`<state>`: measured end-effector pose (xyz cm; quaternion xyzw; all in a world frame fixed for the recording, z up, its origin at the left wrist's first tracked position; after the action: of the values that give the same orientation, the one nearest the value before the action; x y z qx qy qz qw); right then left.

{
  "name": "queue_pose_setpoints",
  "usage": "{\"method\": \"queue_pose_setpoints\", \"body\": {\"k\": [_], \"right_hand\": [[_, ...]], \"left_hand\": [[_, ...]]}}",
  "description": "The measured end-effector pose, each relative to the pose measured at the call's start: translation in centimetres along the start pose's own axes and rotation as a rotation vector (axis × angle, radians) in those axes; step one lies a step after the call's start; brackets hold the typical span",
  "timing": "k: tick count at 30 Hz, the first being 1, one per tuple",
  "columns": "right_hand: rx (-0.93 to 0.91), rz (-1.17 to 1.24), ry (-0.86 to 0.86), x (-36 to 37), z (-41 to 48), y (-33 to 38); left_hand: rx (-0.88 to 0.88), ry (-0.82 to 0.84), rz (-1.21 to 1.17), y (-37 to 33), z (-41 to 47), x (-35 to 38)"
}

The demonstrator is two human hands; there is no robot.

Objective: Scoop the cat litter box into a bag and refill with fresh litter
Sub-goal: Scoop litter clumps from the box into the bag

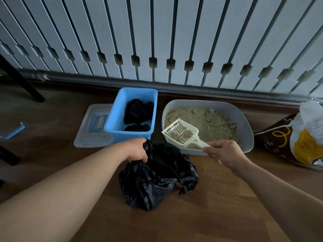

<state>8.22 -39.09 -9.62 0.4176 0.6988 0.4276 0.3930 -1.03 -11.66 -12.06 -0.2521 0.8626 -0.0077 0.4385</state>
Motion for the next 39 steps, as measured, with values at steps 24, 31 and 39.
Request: {"method": "queue_pose_setpoints", "body": {"k": [24,31,39], "right_hand": [[-0.506,-1.14,0.186,8.2,-3.1,5.2],[-0.061,-0.609,-0.002,1.3,1.5,4.9],[0.039,-0.71,-0.041,2.8,4.9,2.3]], "left_hand": [[-0.024,-0.01,0.06,-0.2,-0.7,-0.7],[0.024,0.006,-0.006,-1.3,0.2,-0.2],[0.016,-0.029,-0.061,-1.6,1.4,-0.3]]}}
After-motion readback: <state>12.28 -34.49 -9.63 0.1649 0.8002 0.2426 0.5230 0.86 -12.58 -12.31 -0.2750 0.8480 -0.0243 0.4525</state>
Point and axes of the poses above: each hand's wrist, its own z-axis towards the middle knuckle, its own x-axis out of the palm, y = z × x, the point moved 8 cm from there along z, towards the middle knuckle, and after that the axes turned 14 degrees about z, right-handed, at the moved point
